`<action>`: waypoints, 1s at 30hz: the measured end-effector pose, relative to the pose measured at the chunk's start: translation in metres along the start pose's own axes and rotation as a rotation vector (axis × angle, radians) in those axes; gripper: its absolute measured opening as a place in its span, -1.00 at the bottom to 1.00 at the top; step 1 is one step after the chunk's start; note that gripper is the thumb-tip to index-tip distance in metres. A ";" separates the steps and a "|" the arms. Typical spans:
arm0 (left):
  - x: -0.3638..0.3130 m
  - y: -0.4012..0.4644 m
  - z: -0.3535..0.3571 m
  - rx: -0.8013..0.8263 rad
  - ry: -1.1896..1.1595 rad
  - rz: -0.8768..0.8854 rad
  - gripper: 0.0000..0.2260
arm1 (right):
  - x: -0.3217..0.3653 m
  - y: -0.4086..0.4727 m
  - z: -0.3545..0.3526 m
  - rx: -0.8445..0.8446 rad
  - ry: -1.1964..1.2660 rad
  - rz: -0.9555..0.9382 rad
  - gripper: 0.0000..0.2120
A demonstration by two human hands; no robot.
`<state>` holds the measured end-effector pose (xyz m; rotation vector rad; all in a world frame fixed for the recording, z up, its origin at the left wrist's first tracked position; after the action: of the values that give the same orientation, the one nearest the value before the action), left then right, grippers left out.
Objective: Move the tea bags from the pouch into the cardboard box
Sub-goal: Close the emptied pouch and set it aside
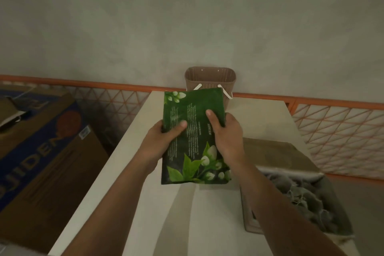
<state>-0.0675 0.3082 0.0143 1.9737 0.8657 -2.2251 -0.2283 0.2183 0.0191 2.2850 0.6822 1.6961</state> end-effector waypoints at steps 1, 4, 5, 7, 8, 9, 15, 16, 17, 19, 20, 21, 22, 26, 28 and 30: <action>-0.003 -0.005 0.003 0.050 0.014 -0.023 -0.52 | 0.008 0.004 -0.006 -0.005 -0.019 -0.009 -0.60; -0.012 -0.014 0.008 0.062 -0.023 -0.004 -0.50 | 0.025 0.010 -0.021 0.046 0.011 0.016 -0.69; -0.015 -0.015 0.009 0.034 -0.045 0.012 -0.50 | 0.029 0.010 -0.025 0.090 0.061 0.042 -0.73; -0.019 -0.016 0.013 -0.013 -0.101 0.037 -0.51 | 0.033 0.008 -0.035 0.207 0.193 0.112 -0.76; -0.019 -0.017 0.016 -0.034 -0.126 0.042 -0.51 | 0.034 0.005 -0.040 0.269 0.281 0.168 -0.76; -0.020 -0.017 0.020 -0.050 -0.141 0.046 -0.52 | 0.033 0.002 -0.045 0.317 0.367 0.232 -0.74; -0.022 -0.013 0.042 0.012 -0.084 -0.005 -0.72 | 0.016 0.003 -0.078 0.314 0.459 0.345 -0.77; -0.024 -0.013 0.044 0.028 -0.062 -0.020 -0.75 | 0.013 0.004 -0.081 0.295 0.477 0.359 -0.78; -0.025 -0.013 0.045 0.043 -0.052 -0.037 -0.75 | 0.010 0.006 -0.084 0.279 0.502 0.370 -0.79; -0.026 -0.012 0.046 0.067 -0.070 -0.067 -0.73 | 0.004 0.008 -0.087 0.253 0.554 0.394 -0.79; -0.027 -0.011 0.046 0.087 -0.085 -0.078 -0.71 | 0.001 0.009 -0.087 0.241 0.585 0.409 -0.79; -0.028 -0.009 0.046 0.114 -0.100 -0.088 -0.71 | -0.001 0.010 -0.086 0.231 0.619 0.424 -0.79; -0.029 -0.008 0.045 0.147 -0.116 -0.097 -0.70 | -0.003 0.012 -0.085 0.224 0.652 0.437 -0.78; -0.028 0.001 0.041 0.275 -0.205 -0.123 -0.67 | -0.008 0.022 -0.089 0.244 0.792 0.446 -0.76; -0.027 0.006 0.039 0.318 -0.236 -0.114 -0.62 | -0.012 0.025 -0.092 0.267 0.868 0.437 -0.75; -0.027 0.009 0.040 0.335 -0.288 -0.101 -0.53 | -0.017 0.029 -0.091 0.285 0.935 0.417 -0.71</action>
<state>-0.0953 0.2741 0.0373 1.6829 0.6024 -2.7778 -0.3117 0.1760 0.0460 1.7547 0.6373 3.0868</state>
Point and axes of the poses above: each hand's wrist, its own y-axis towards the middle knuckle, its own z-axis out of the palm, x = y × z, the point moved 2 cm from there along y, towards the middle knuckle, and after that the axes turned 14 degrees about -z, right-handed, at the moved point
